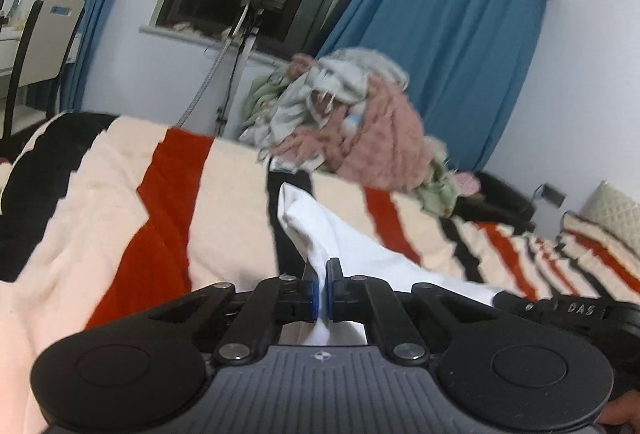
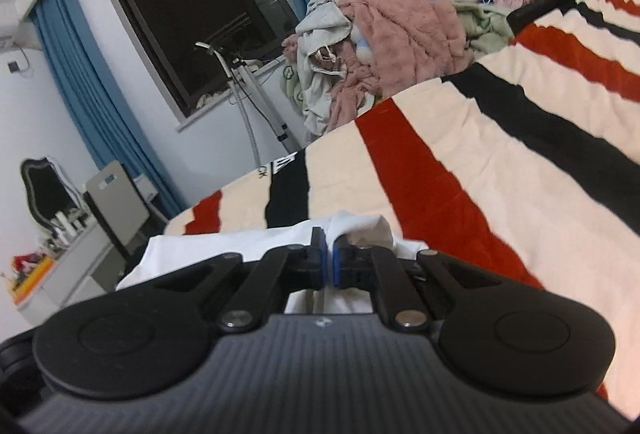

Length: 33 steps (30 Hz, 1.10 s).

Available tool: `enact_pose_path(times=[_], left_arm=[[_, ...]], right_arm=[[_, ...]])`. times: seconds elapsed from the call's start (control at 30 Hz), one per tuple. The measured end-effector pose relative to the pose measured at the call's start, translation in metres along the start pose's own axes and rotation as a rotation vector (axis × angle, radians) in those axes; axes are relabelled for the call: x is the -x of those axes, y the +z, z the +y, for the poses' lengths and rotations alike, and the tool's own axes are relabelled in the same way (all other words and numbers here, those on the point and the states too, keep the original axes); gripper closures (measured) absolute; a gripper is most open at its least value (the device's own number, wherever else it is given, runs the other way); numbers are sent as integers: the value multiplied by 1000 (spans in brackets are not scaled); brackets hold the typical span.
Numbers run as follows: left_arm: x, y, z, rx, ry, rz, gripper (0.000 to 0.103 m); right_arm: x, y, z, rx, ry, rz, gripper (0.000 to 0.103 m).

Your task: Fold clothes

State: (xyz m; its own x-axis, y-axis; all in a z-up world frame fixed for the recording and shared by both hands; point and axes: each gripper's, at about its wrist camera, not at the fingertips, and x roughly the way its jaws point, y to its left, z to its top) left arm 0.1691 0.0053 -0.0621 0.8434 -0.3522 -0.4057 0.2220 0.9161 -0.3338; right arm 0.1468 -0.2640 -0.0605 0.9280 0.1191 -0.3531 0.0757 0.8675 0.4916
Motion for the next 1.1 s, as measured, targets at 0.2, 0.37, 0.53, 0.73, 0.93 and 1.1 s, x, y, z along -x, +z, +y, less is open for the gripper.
enact_pose_path(times=[0.2,0.37,0.53,0.73,0.93,1.1], left_arm=[[-30,-18,25,61,84,142,74],[-19,-17,29,65,91,142,49],[8,-15,17,79,103,113,23],[56,-16,13,200,96,111,17],[101,-31,42,552,-41,97,17],[91,-53,61,726,-129,184,17]], right_arm=[[-49,-22,-28,-57,-137,183,91],[-45,-24,-44,-166,-147,216,63],[-13,-22,-47,-281,-94,169,37],[33,-28,-49,-471,20,194,37],[68,-56,-58,-706,140,246,37],[54,-88,-59,-838,207,386,37]])
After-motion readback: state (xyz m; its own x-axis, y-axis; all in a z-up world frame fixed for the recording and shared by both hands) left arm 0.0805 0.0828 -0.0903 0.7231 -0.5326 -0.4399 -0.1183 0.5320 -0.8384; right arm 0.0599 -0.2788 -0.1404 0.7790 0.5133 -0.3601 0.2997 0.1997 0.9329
